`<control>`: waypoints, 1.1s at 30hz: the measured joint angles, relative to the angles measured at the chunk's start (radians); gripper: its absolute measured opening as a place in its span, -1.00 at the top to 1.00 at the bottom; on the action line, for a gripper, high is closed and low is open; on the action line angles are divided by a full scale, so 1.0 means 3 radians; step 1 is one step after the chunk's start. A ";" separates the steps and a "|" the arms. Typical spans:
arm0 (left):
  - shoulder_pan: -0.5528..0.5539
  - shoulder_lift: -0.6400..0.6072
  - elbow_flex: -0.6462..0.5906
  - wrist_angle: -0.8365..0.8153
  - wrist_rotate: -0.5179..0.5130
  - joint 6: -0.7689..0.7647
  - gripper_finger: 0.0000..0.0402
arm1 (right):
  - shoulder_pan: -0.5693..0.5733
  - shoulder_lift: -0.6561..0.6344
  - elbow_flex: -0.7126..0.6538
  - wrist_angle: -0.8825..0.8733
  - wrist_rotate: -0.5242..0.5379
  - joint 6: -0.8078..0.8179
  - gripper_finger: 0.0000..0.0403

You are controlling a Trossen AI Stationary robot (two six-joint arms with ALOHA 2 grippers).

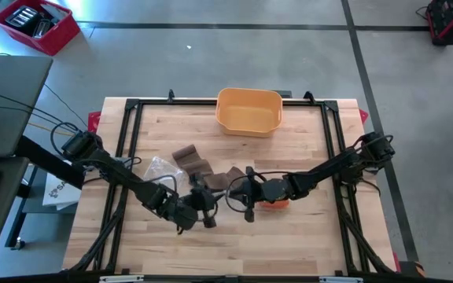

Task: Roll bandage
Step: Open the bottom transparent zip bag

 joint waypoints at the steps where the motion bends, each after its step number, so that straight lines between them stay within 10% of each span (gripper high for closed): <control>1: 0.0009 -0.0063 0.0001 -0.0063 0.0030 -0.0054 0.71 | 0.0000 0.0000 0.0000 0.0006 0.0034 0.0000 0.97; 12: -0.0062 -0.0409 0.0006 -0.1010 0.0403 -0.0859 0.22 | 0.0100 0.0000 -0.0001 -0.0032 0.0161 -0.0312 1.00; 22: -0.0072 -0.0026 0.0006 -0.0760 0.0467 -0.1048 0.12 | 0.0187 0.0000 -0.0003 -0.0062 0.0156 -0.0303 1.00; 33: -0.0075 0.0033 0.0005 -0.0798 0.0597 -0.0994 0.82 | 0.0183 0.0000 -0.0004 -0.0077 0.0171 -0.0319 1.00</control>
